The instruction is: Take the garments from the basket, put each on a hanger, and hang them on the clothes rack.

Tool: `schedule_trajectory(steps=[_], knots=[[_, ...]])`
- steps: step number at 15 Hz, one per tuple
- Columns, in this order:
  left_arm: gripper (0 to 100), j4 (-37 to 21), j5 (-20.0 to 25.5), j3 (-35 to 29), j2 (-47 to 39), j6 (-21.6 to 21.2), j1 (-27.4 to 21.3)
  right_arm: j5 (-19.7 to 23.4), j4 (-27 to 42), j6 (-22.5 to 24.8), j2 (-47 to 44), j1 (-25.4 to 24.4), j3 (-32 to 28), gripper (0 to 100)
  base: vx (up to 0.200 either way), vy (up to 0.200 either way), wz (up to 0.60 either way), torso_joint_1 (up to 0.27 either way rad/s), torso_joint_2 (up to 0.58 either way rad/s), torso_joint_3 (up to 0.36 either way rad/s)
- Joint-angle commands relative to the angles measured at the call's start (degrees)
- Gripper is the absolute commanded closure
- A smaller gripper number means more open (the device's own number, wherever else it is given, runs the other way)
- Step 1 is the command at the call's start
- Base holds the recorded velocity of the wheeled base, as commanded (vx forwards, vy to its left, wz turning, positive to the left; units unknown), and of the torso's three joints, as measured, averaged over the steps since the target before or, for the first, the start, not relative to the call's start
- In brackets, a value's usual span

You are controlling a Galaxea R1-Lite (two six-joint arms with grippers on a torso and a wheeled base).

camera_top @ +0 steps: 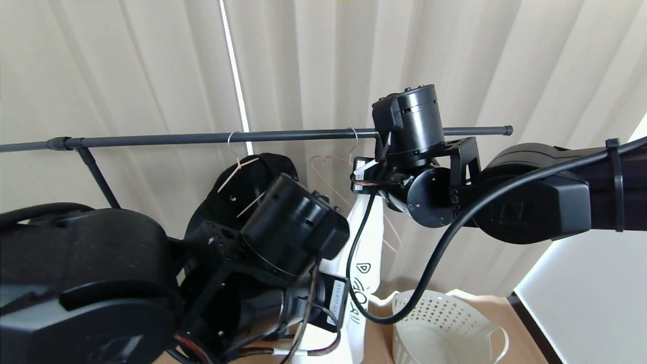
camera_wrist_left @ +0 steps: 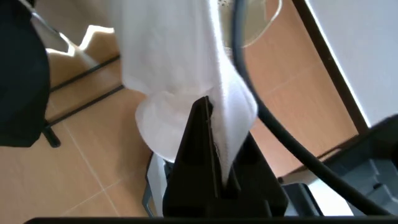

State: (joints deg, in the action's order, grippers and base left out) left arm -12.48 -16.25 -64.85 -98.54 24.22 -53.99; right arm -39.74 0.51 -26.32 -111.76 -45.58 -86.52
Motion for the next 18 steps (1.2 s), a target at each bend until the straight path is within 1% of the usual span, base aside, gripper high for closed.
schedule_trajectory(steps=[1,2,3,4,6,7,8,10,14,15,16,17,18], knots=[[100,-0.1,-1.4,2.0,5.2,-1.5,4.9,0.0,0.1,0.6,3.2,-1.0,2.0,100,0.0,0.0,0.0,0.0,0.0,0.0],[100,0.1,-2.3,3.2,5.9,-1.5,7.0,0.0,0.1,1.8,4.7,-1.4,3.3,100,0.0,0.0,0.0,0.0,0.0,0.0],[100,0.1,-2.5,3.9,6.3,-1.5,8.0,0.0,0.1,2.5,5.5,-2.5,4.6,100,0.0,0.0,0.0,0.0,0.0,0.0],[100,0.1,-2.5,5.1,6.6,-1.7,9.4,-0.2,0.1,2.9,6.8,-4.9,6.8,100,0.0,0.0,0.0,0.0,0.0,0.0],[100,0.2,-2.7,4.6,6.6,-1.7,10.6,-3.0,0.1,4.7,7.8,-7.0,9.3,100,0.0,0.0,0.0,0.0,0.0,0.0],[100,1.0,-4.3,3.9,6.7,-1.7,11.5,-4.1,0.1,7.7,8.9,-7.3,11.7,100,0.0,0.0,0.0,0.0,0.0,0.0],[100,1.2,-5.8,3.9,7.2,-1.7,12.5,-4.2,-0.3,10.1,10.2,-7.7,14.6,100,0.0,0.0,0.0,0.0,0.0,0.0],[100,1.3,-5.9,5.1,9.7,-1.8,14.8,-4.2,-0.2,13.0,12.3,-8.9,17.5,100,0.0,0.0,0.0,0.0,0.0,0.0],[100,1.8,-5.7,7.9,12.8,-1.8,15.5,-4.2,0.0,17.8,13.7,-10.7,21.6,100,0.0,0.0,0.0,0.0,0.0,0.0],[100,1.8,-5.7,8.0,12.9,-1.8,15.6,-4.3,-0.1,18.0,13.7,-10.8,21.7,100,0.0,0.0,0.0,0.0,0.0,0.0],[100,1.8,-5.8,9.0,13.3,-3.4,15.6,-5.1,0.0,18.3,13.9,-11.4,22.1,100,0.0,0.0,0.0,0.0,0.0,0.0],[100,2.0,-5.8,9.4,13.3,-3.9,15.5,-5.4,0.0,18.5,14.1,-11.4,22.1,100,0.0,0.0,0.0,0.0,0.0,0.0],[100,3.9,-5.7,9.9,13.0,-4.5,15.4,-5.8,0.0,18.6,14.7,-11.4,22.4,100,0.0,0.0,0.0,0.0,0.0,0.0]])
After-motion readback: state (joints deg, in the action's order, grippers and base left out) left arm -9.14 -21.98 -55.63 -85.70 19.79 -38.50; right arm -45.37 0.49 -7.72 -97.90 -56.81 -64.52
